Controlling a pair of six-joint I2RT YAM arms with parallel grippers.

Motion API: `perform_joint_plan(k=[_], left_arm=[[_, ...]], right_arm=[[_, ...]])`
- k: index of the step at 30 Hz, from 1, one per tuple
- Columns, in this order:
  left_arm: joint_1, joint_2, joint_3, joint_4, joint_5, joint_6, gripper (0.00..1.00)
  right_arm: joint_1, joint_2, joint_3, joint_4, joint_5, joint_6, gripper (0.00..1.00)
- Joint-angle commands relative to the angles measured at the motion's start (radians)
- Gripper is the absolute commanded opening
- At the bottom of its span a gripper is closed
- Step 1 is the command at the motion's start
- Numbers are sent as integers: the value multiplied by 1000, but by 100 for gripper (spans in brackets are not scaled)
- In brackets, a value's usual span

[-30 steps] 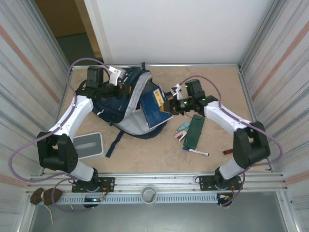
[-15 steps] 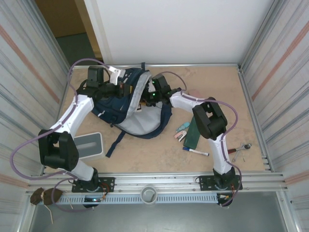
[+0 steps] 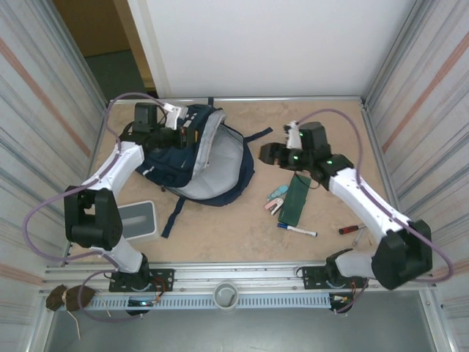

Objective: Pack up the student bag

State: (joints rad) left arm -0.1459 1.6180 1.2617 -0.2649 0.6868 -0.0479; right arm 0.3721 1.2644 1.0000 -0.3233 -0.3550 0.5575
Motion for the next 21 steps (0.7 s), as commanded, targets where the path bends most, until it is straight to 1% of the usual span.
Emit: perform_joint_plan(k=[1,3,4,6,8,10,12,13,16,18,21], left_arm=[[-8,21,6,21,-36,55,0],[-30,38,6,20,-47,63,1],[-47,48,11,16,-64,70,1],[-76,68,30,-6,-104,86,1],[-100,91,58,-30,-146,66,0],[-114,112,88,-36,-183,-22,0],[-127,116,100,-11,-227,-149,0],[-131,114,95,11,-248,-206,0],[-152,110,64,156,-290,-402,0],[-183,139,73,248,-320,-523,0],[-262,219,167,275,-382,-595,0]], right_arm=[[-64,-27,-75,-254,246,-122,73],[-75,-46,-87,-254,264,-126,77],[-71,-47,-93,-238,253,-121,79],[-50,-30,-98,-185,177,-108,80],[-4,2,-92,-124,121,-91,80],[68,41,-70,-83,138,-83,80],[111,94,-62,-26,124,-39,79],[117,122,-63,9,98,-8,78],[121,208,-53,92,28,61,75],[118,227,-30,75,48,61,74],[92,185,-30,39,72,35,74]])
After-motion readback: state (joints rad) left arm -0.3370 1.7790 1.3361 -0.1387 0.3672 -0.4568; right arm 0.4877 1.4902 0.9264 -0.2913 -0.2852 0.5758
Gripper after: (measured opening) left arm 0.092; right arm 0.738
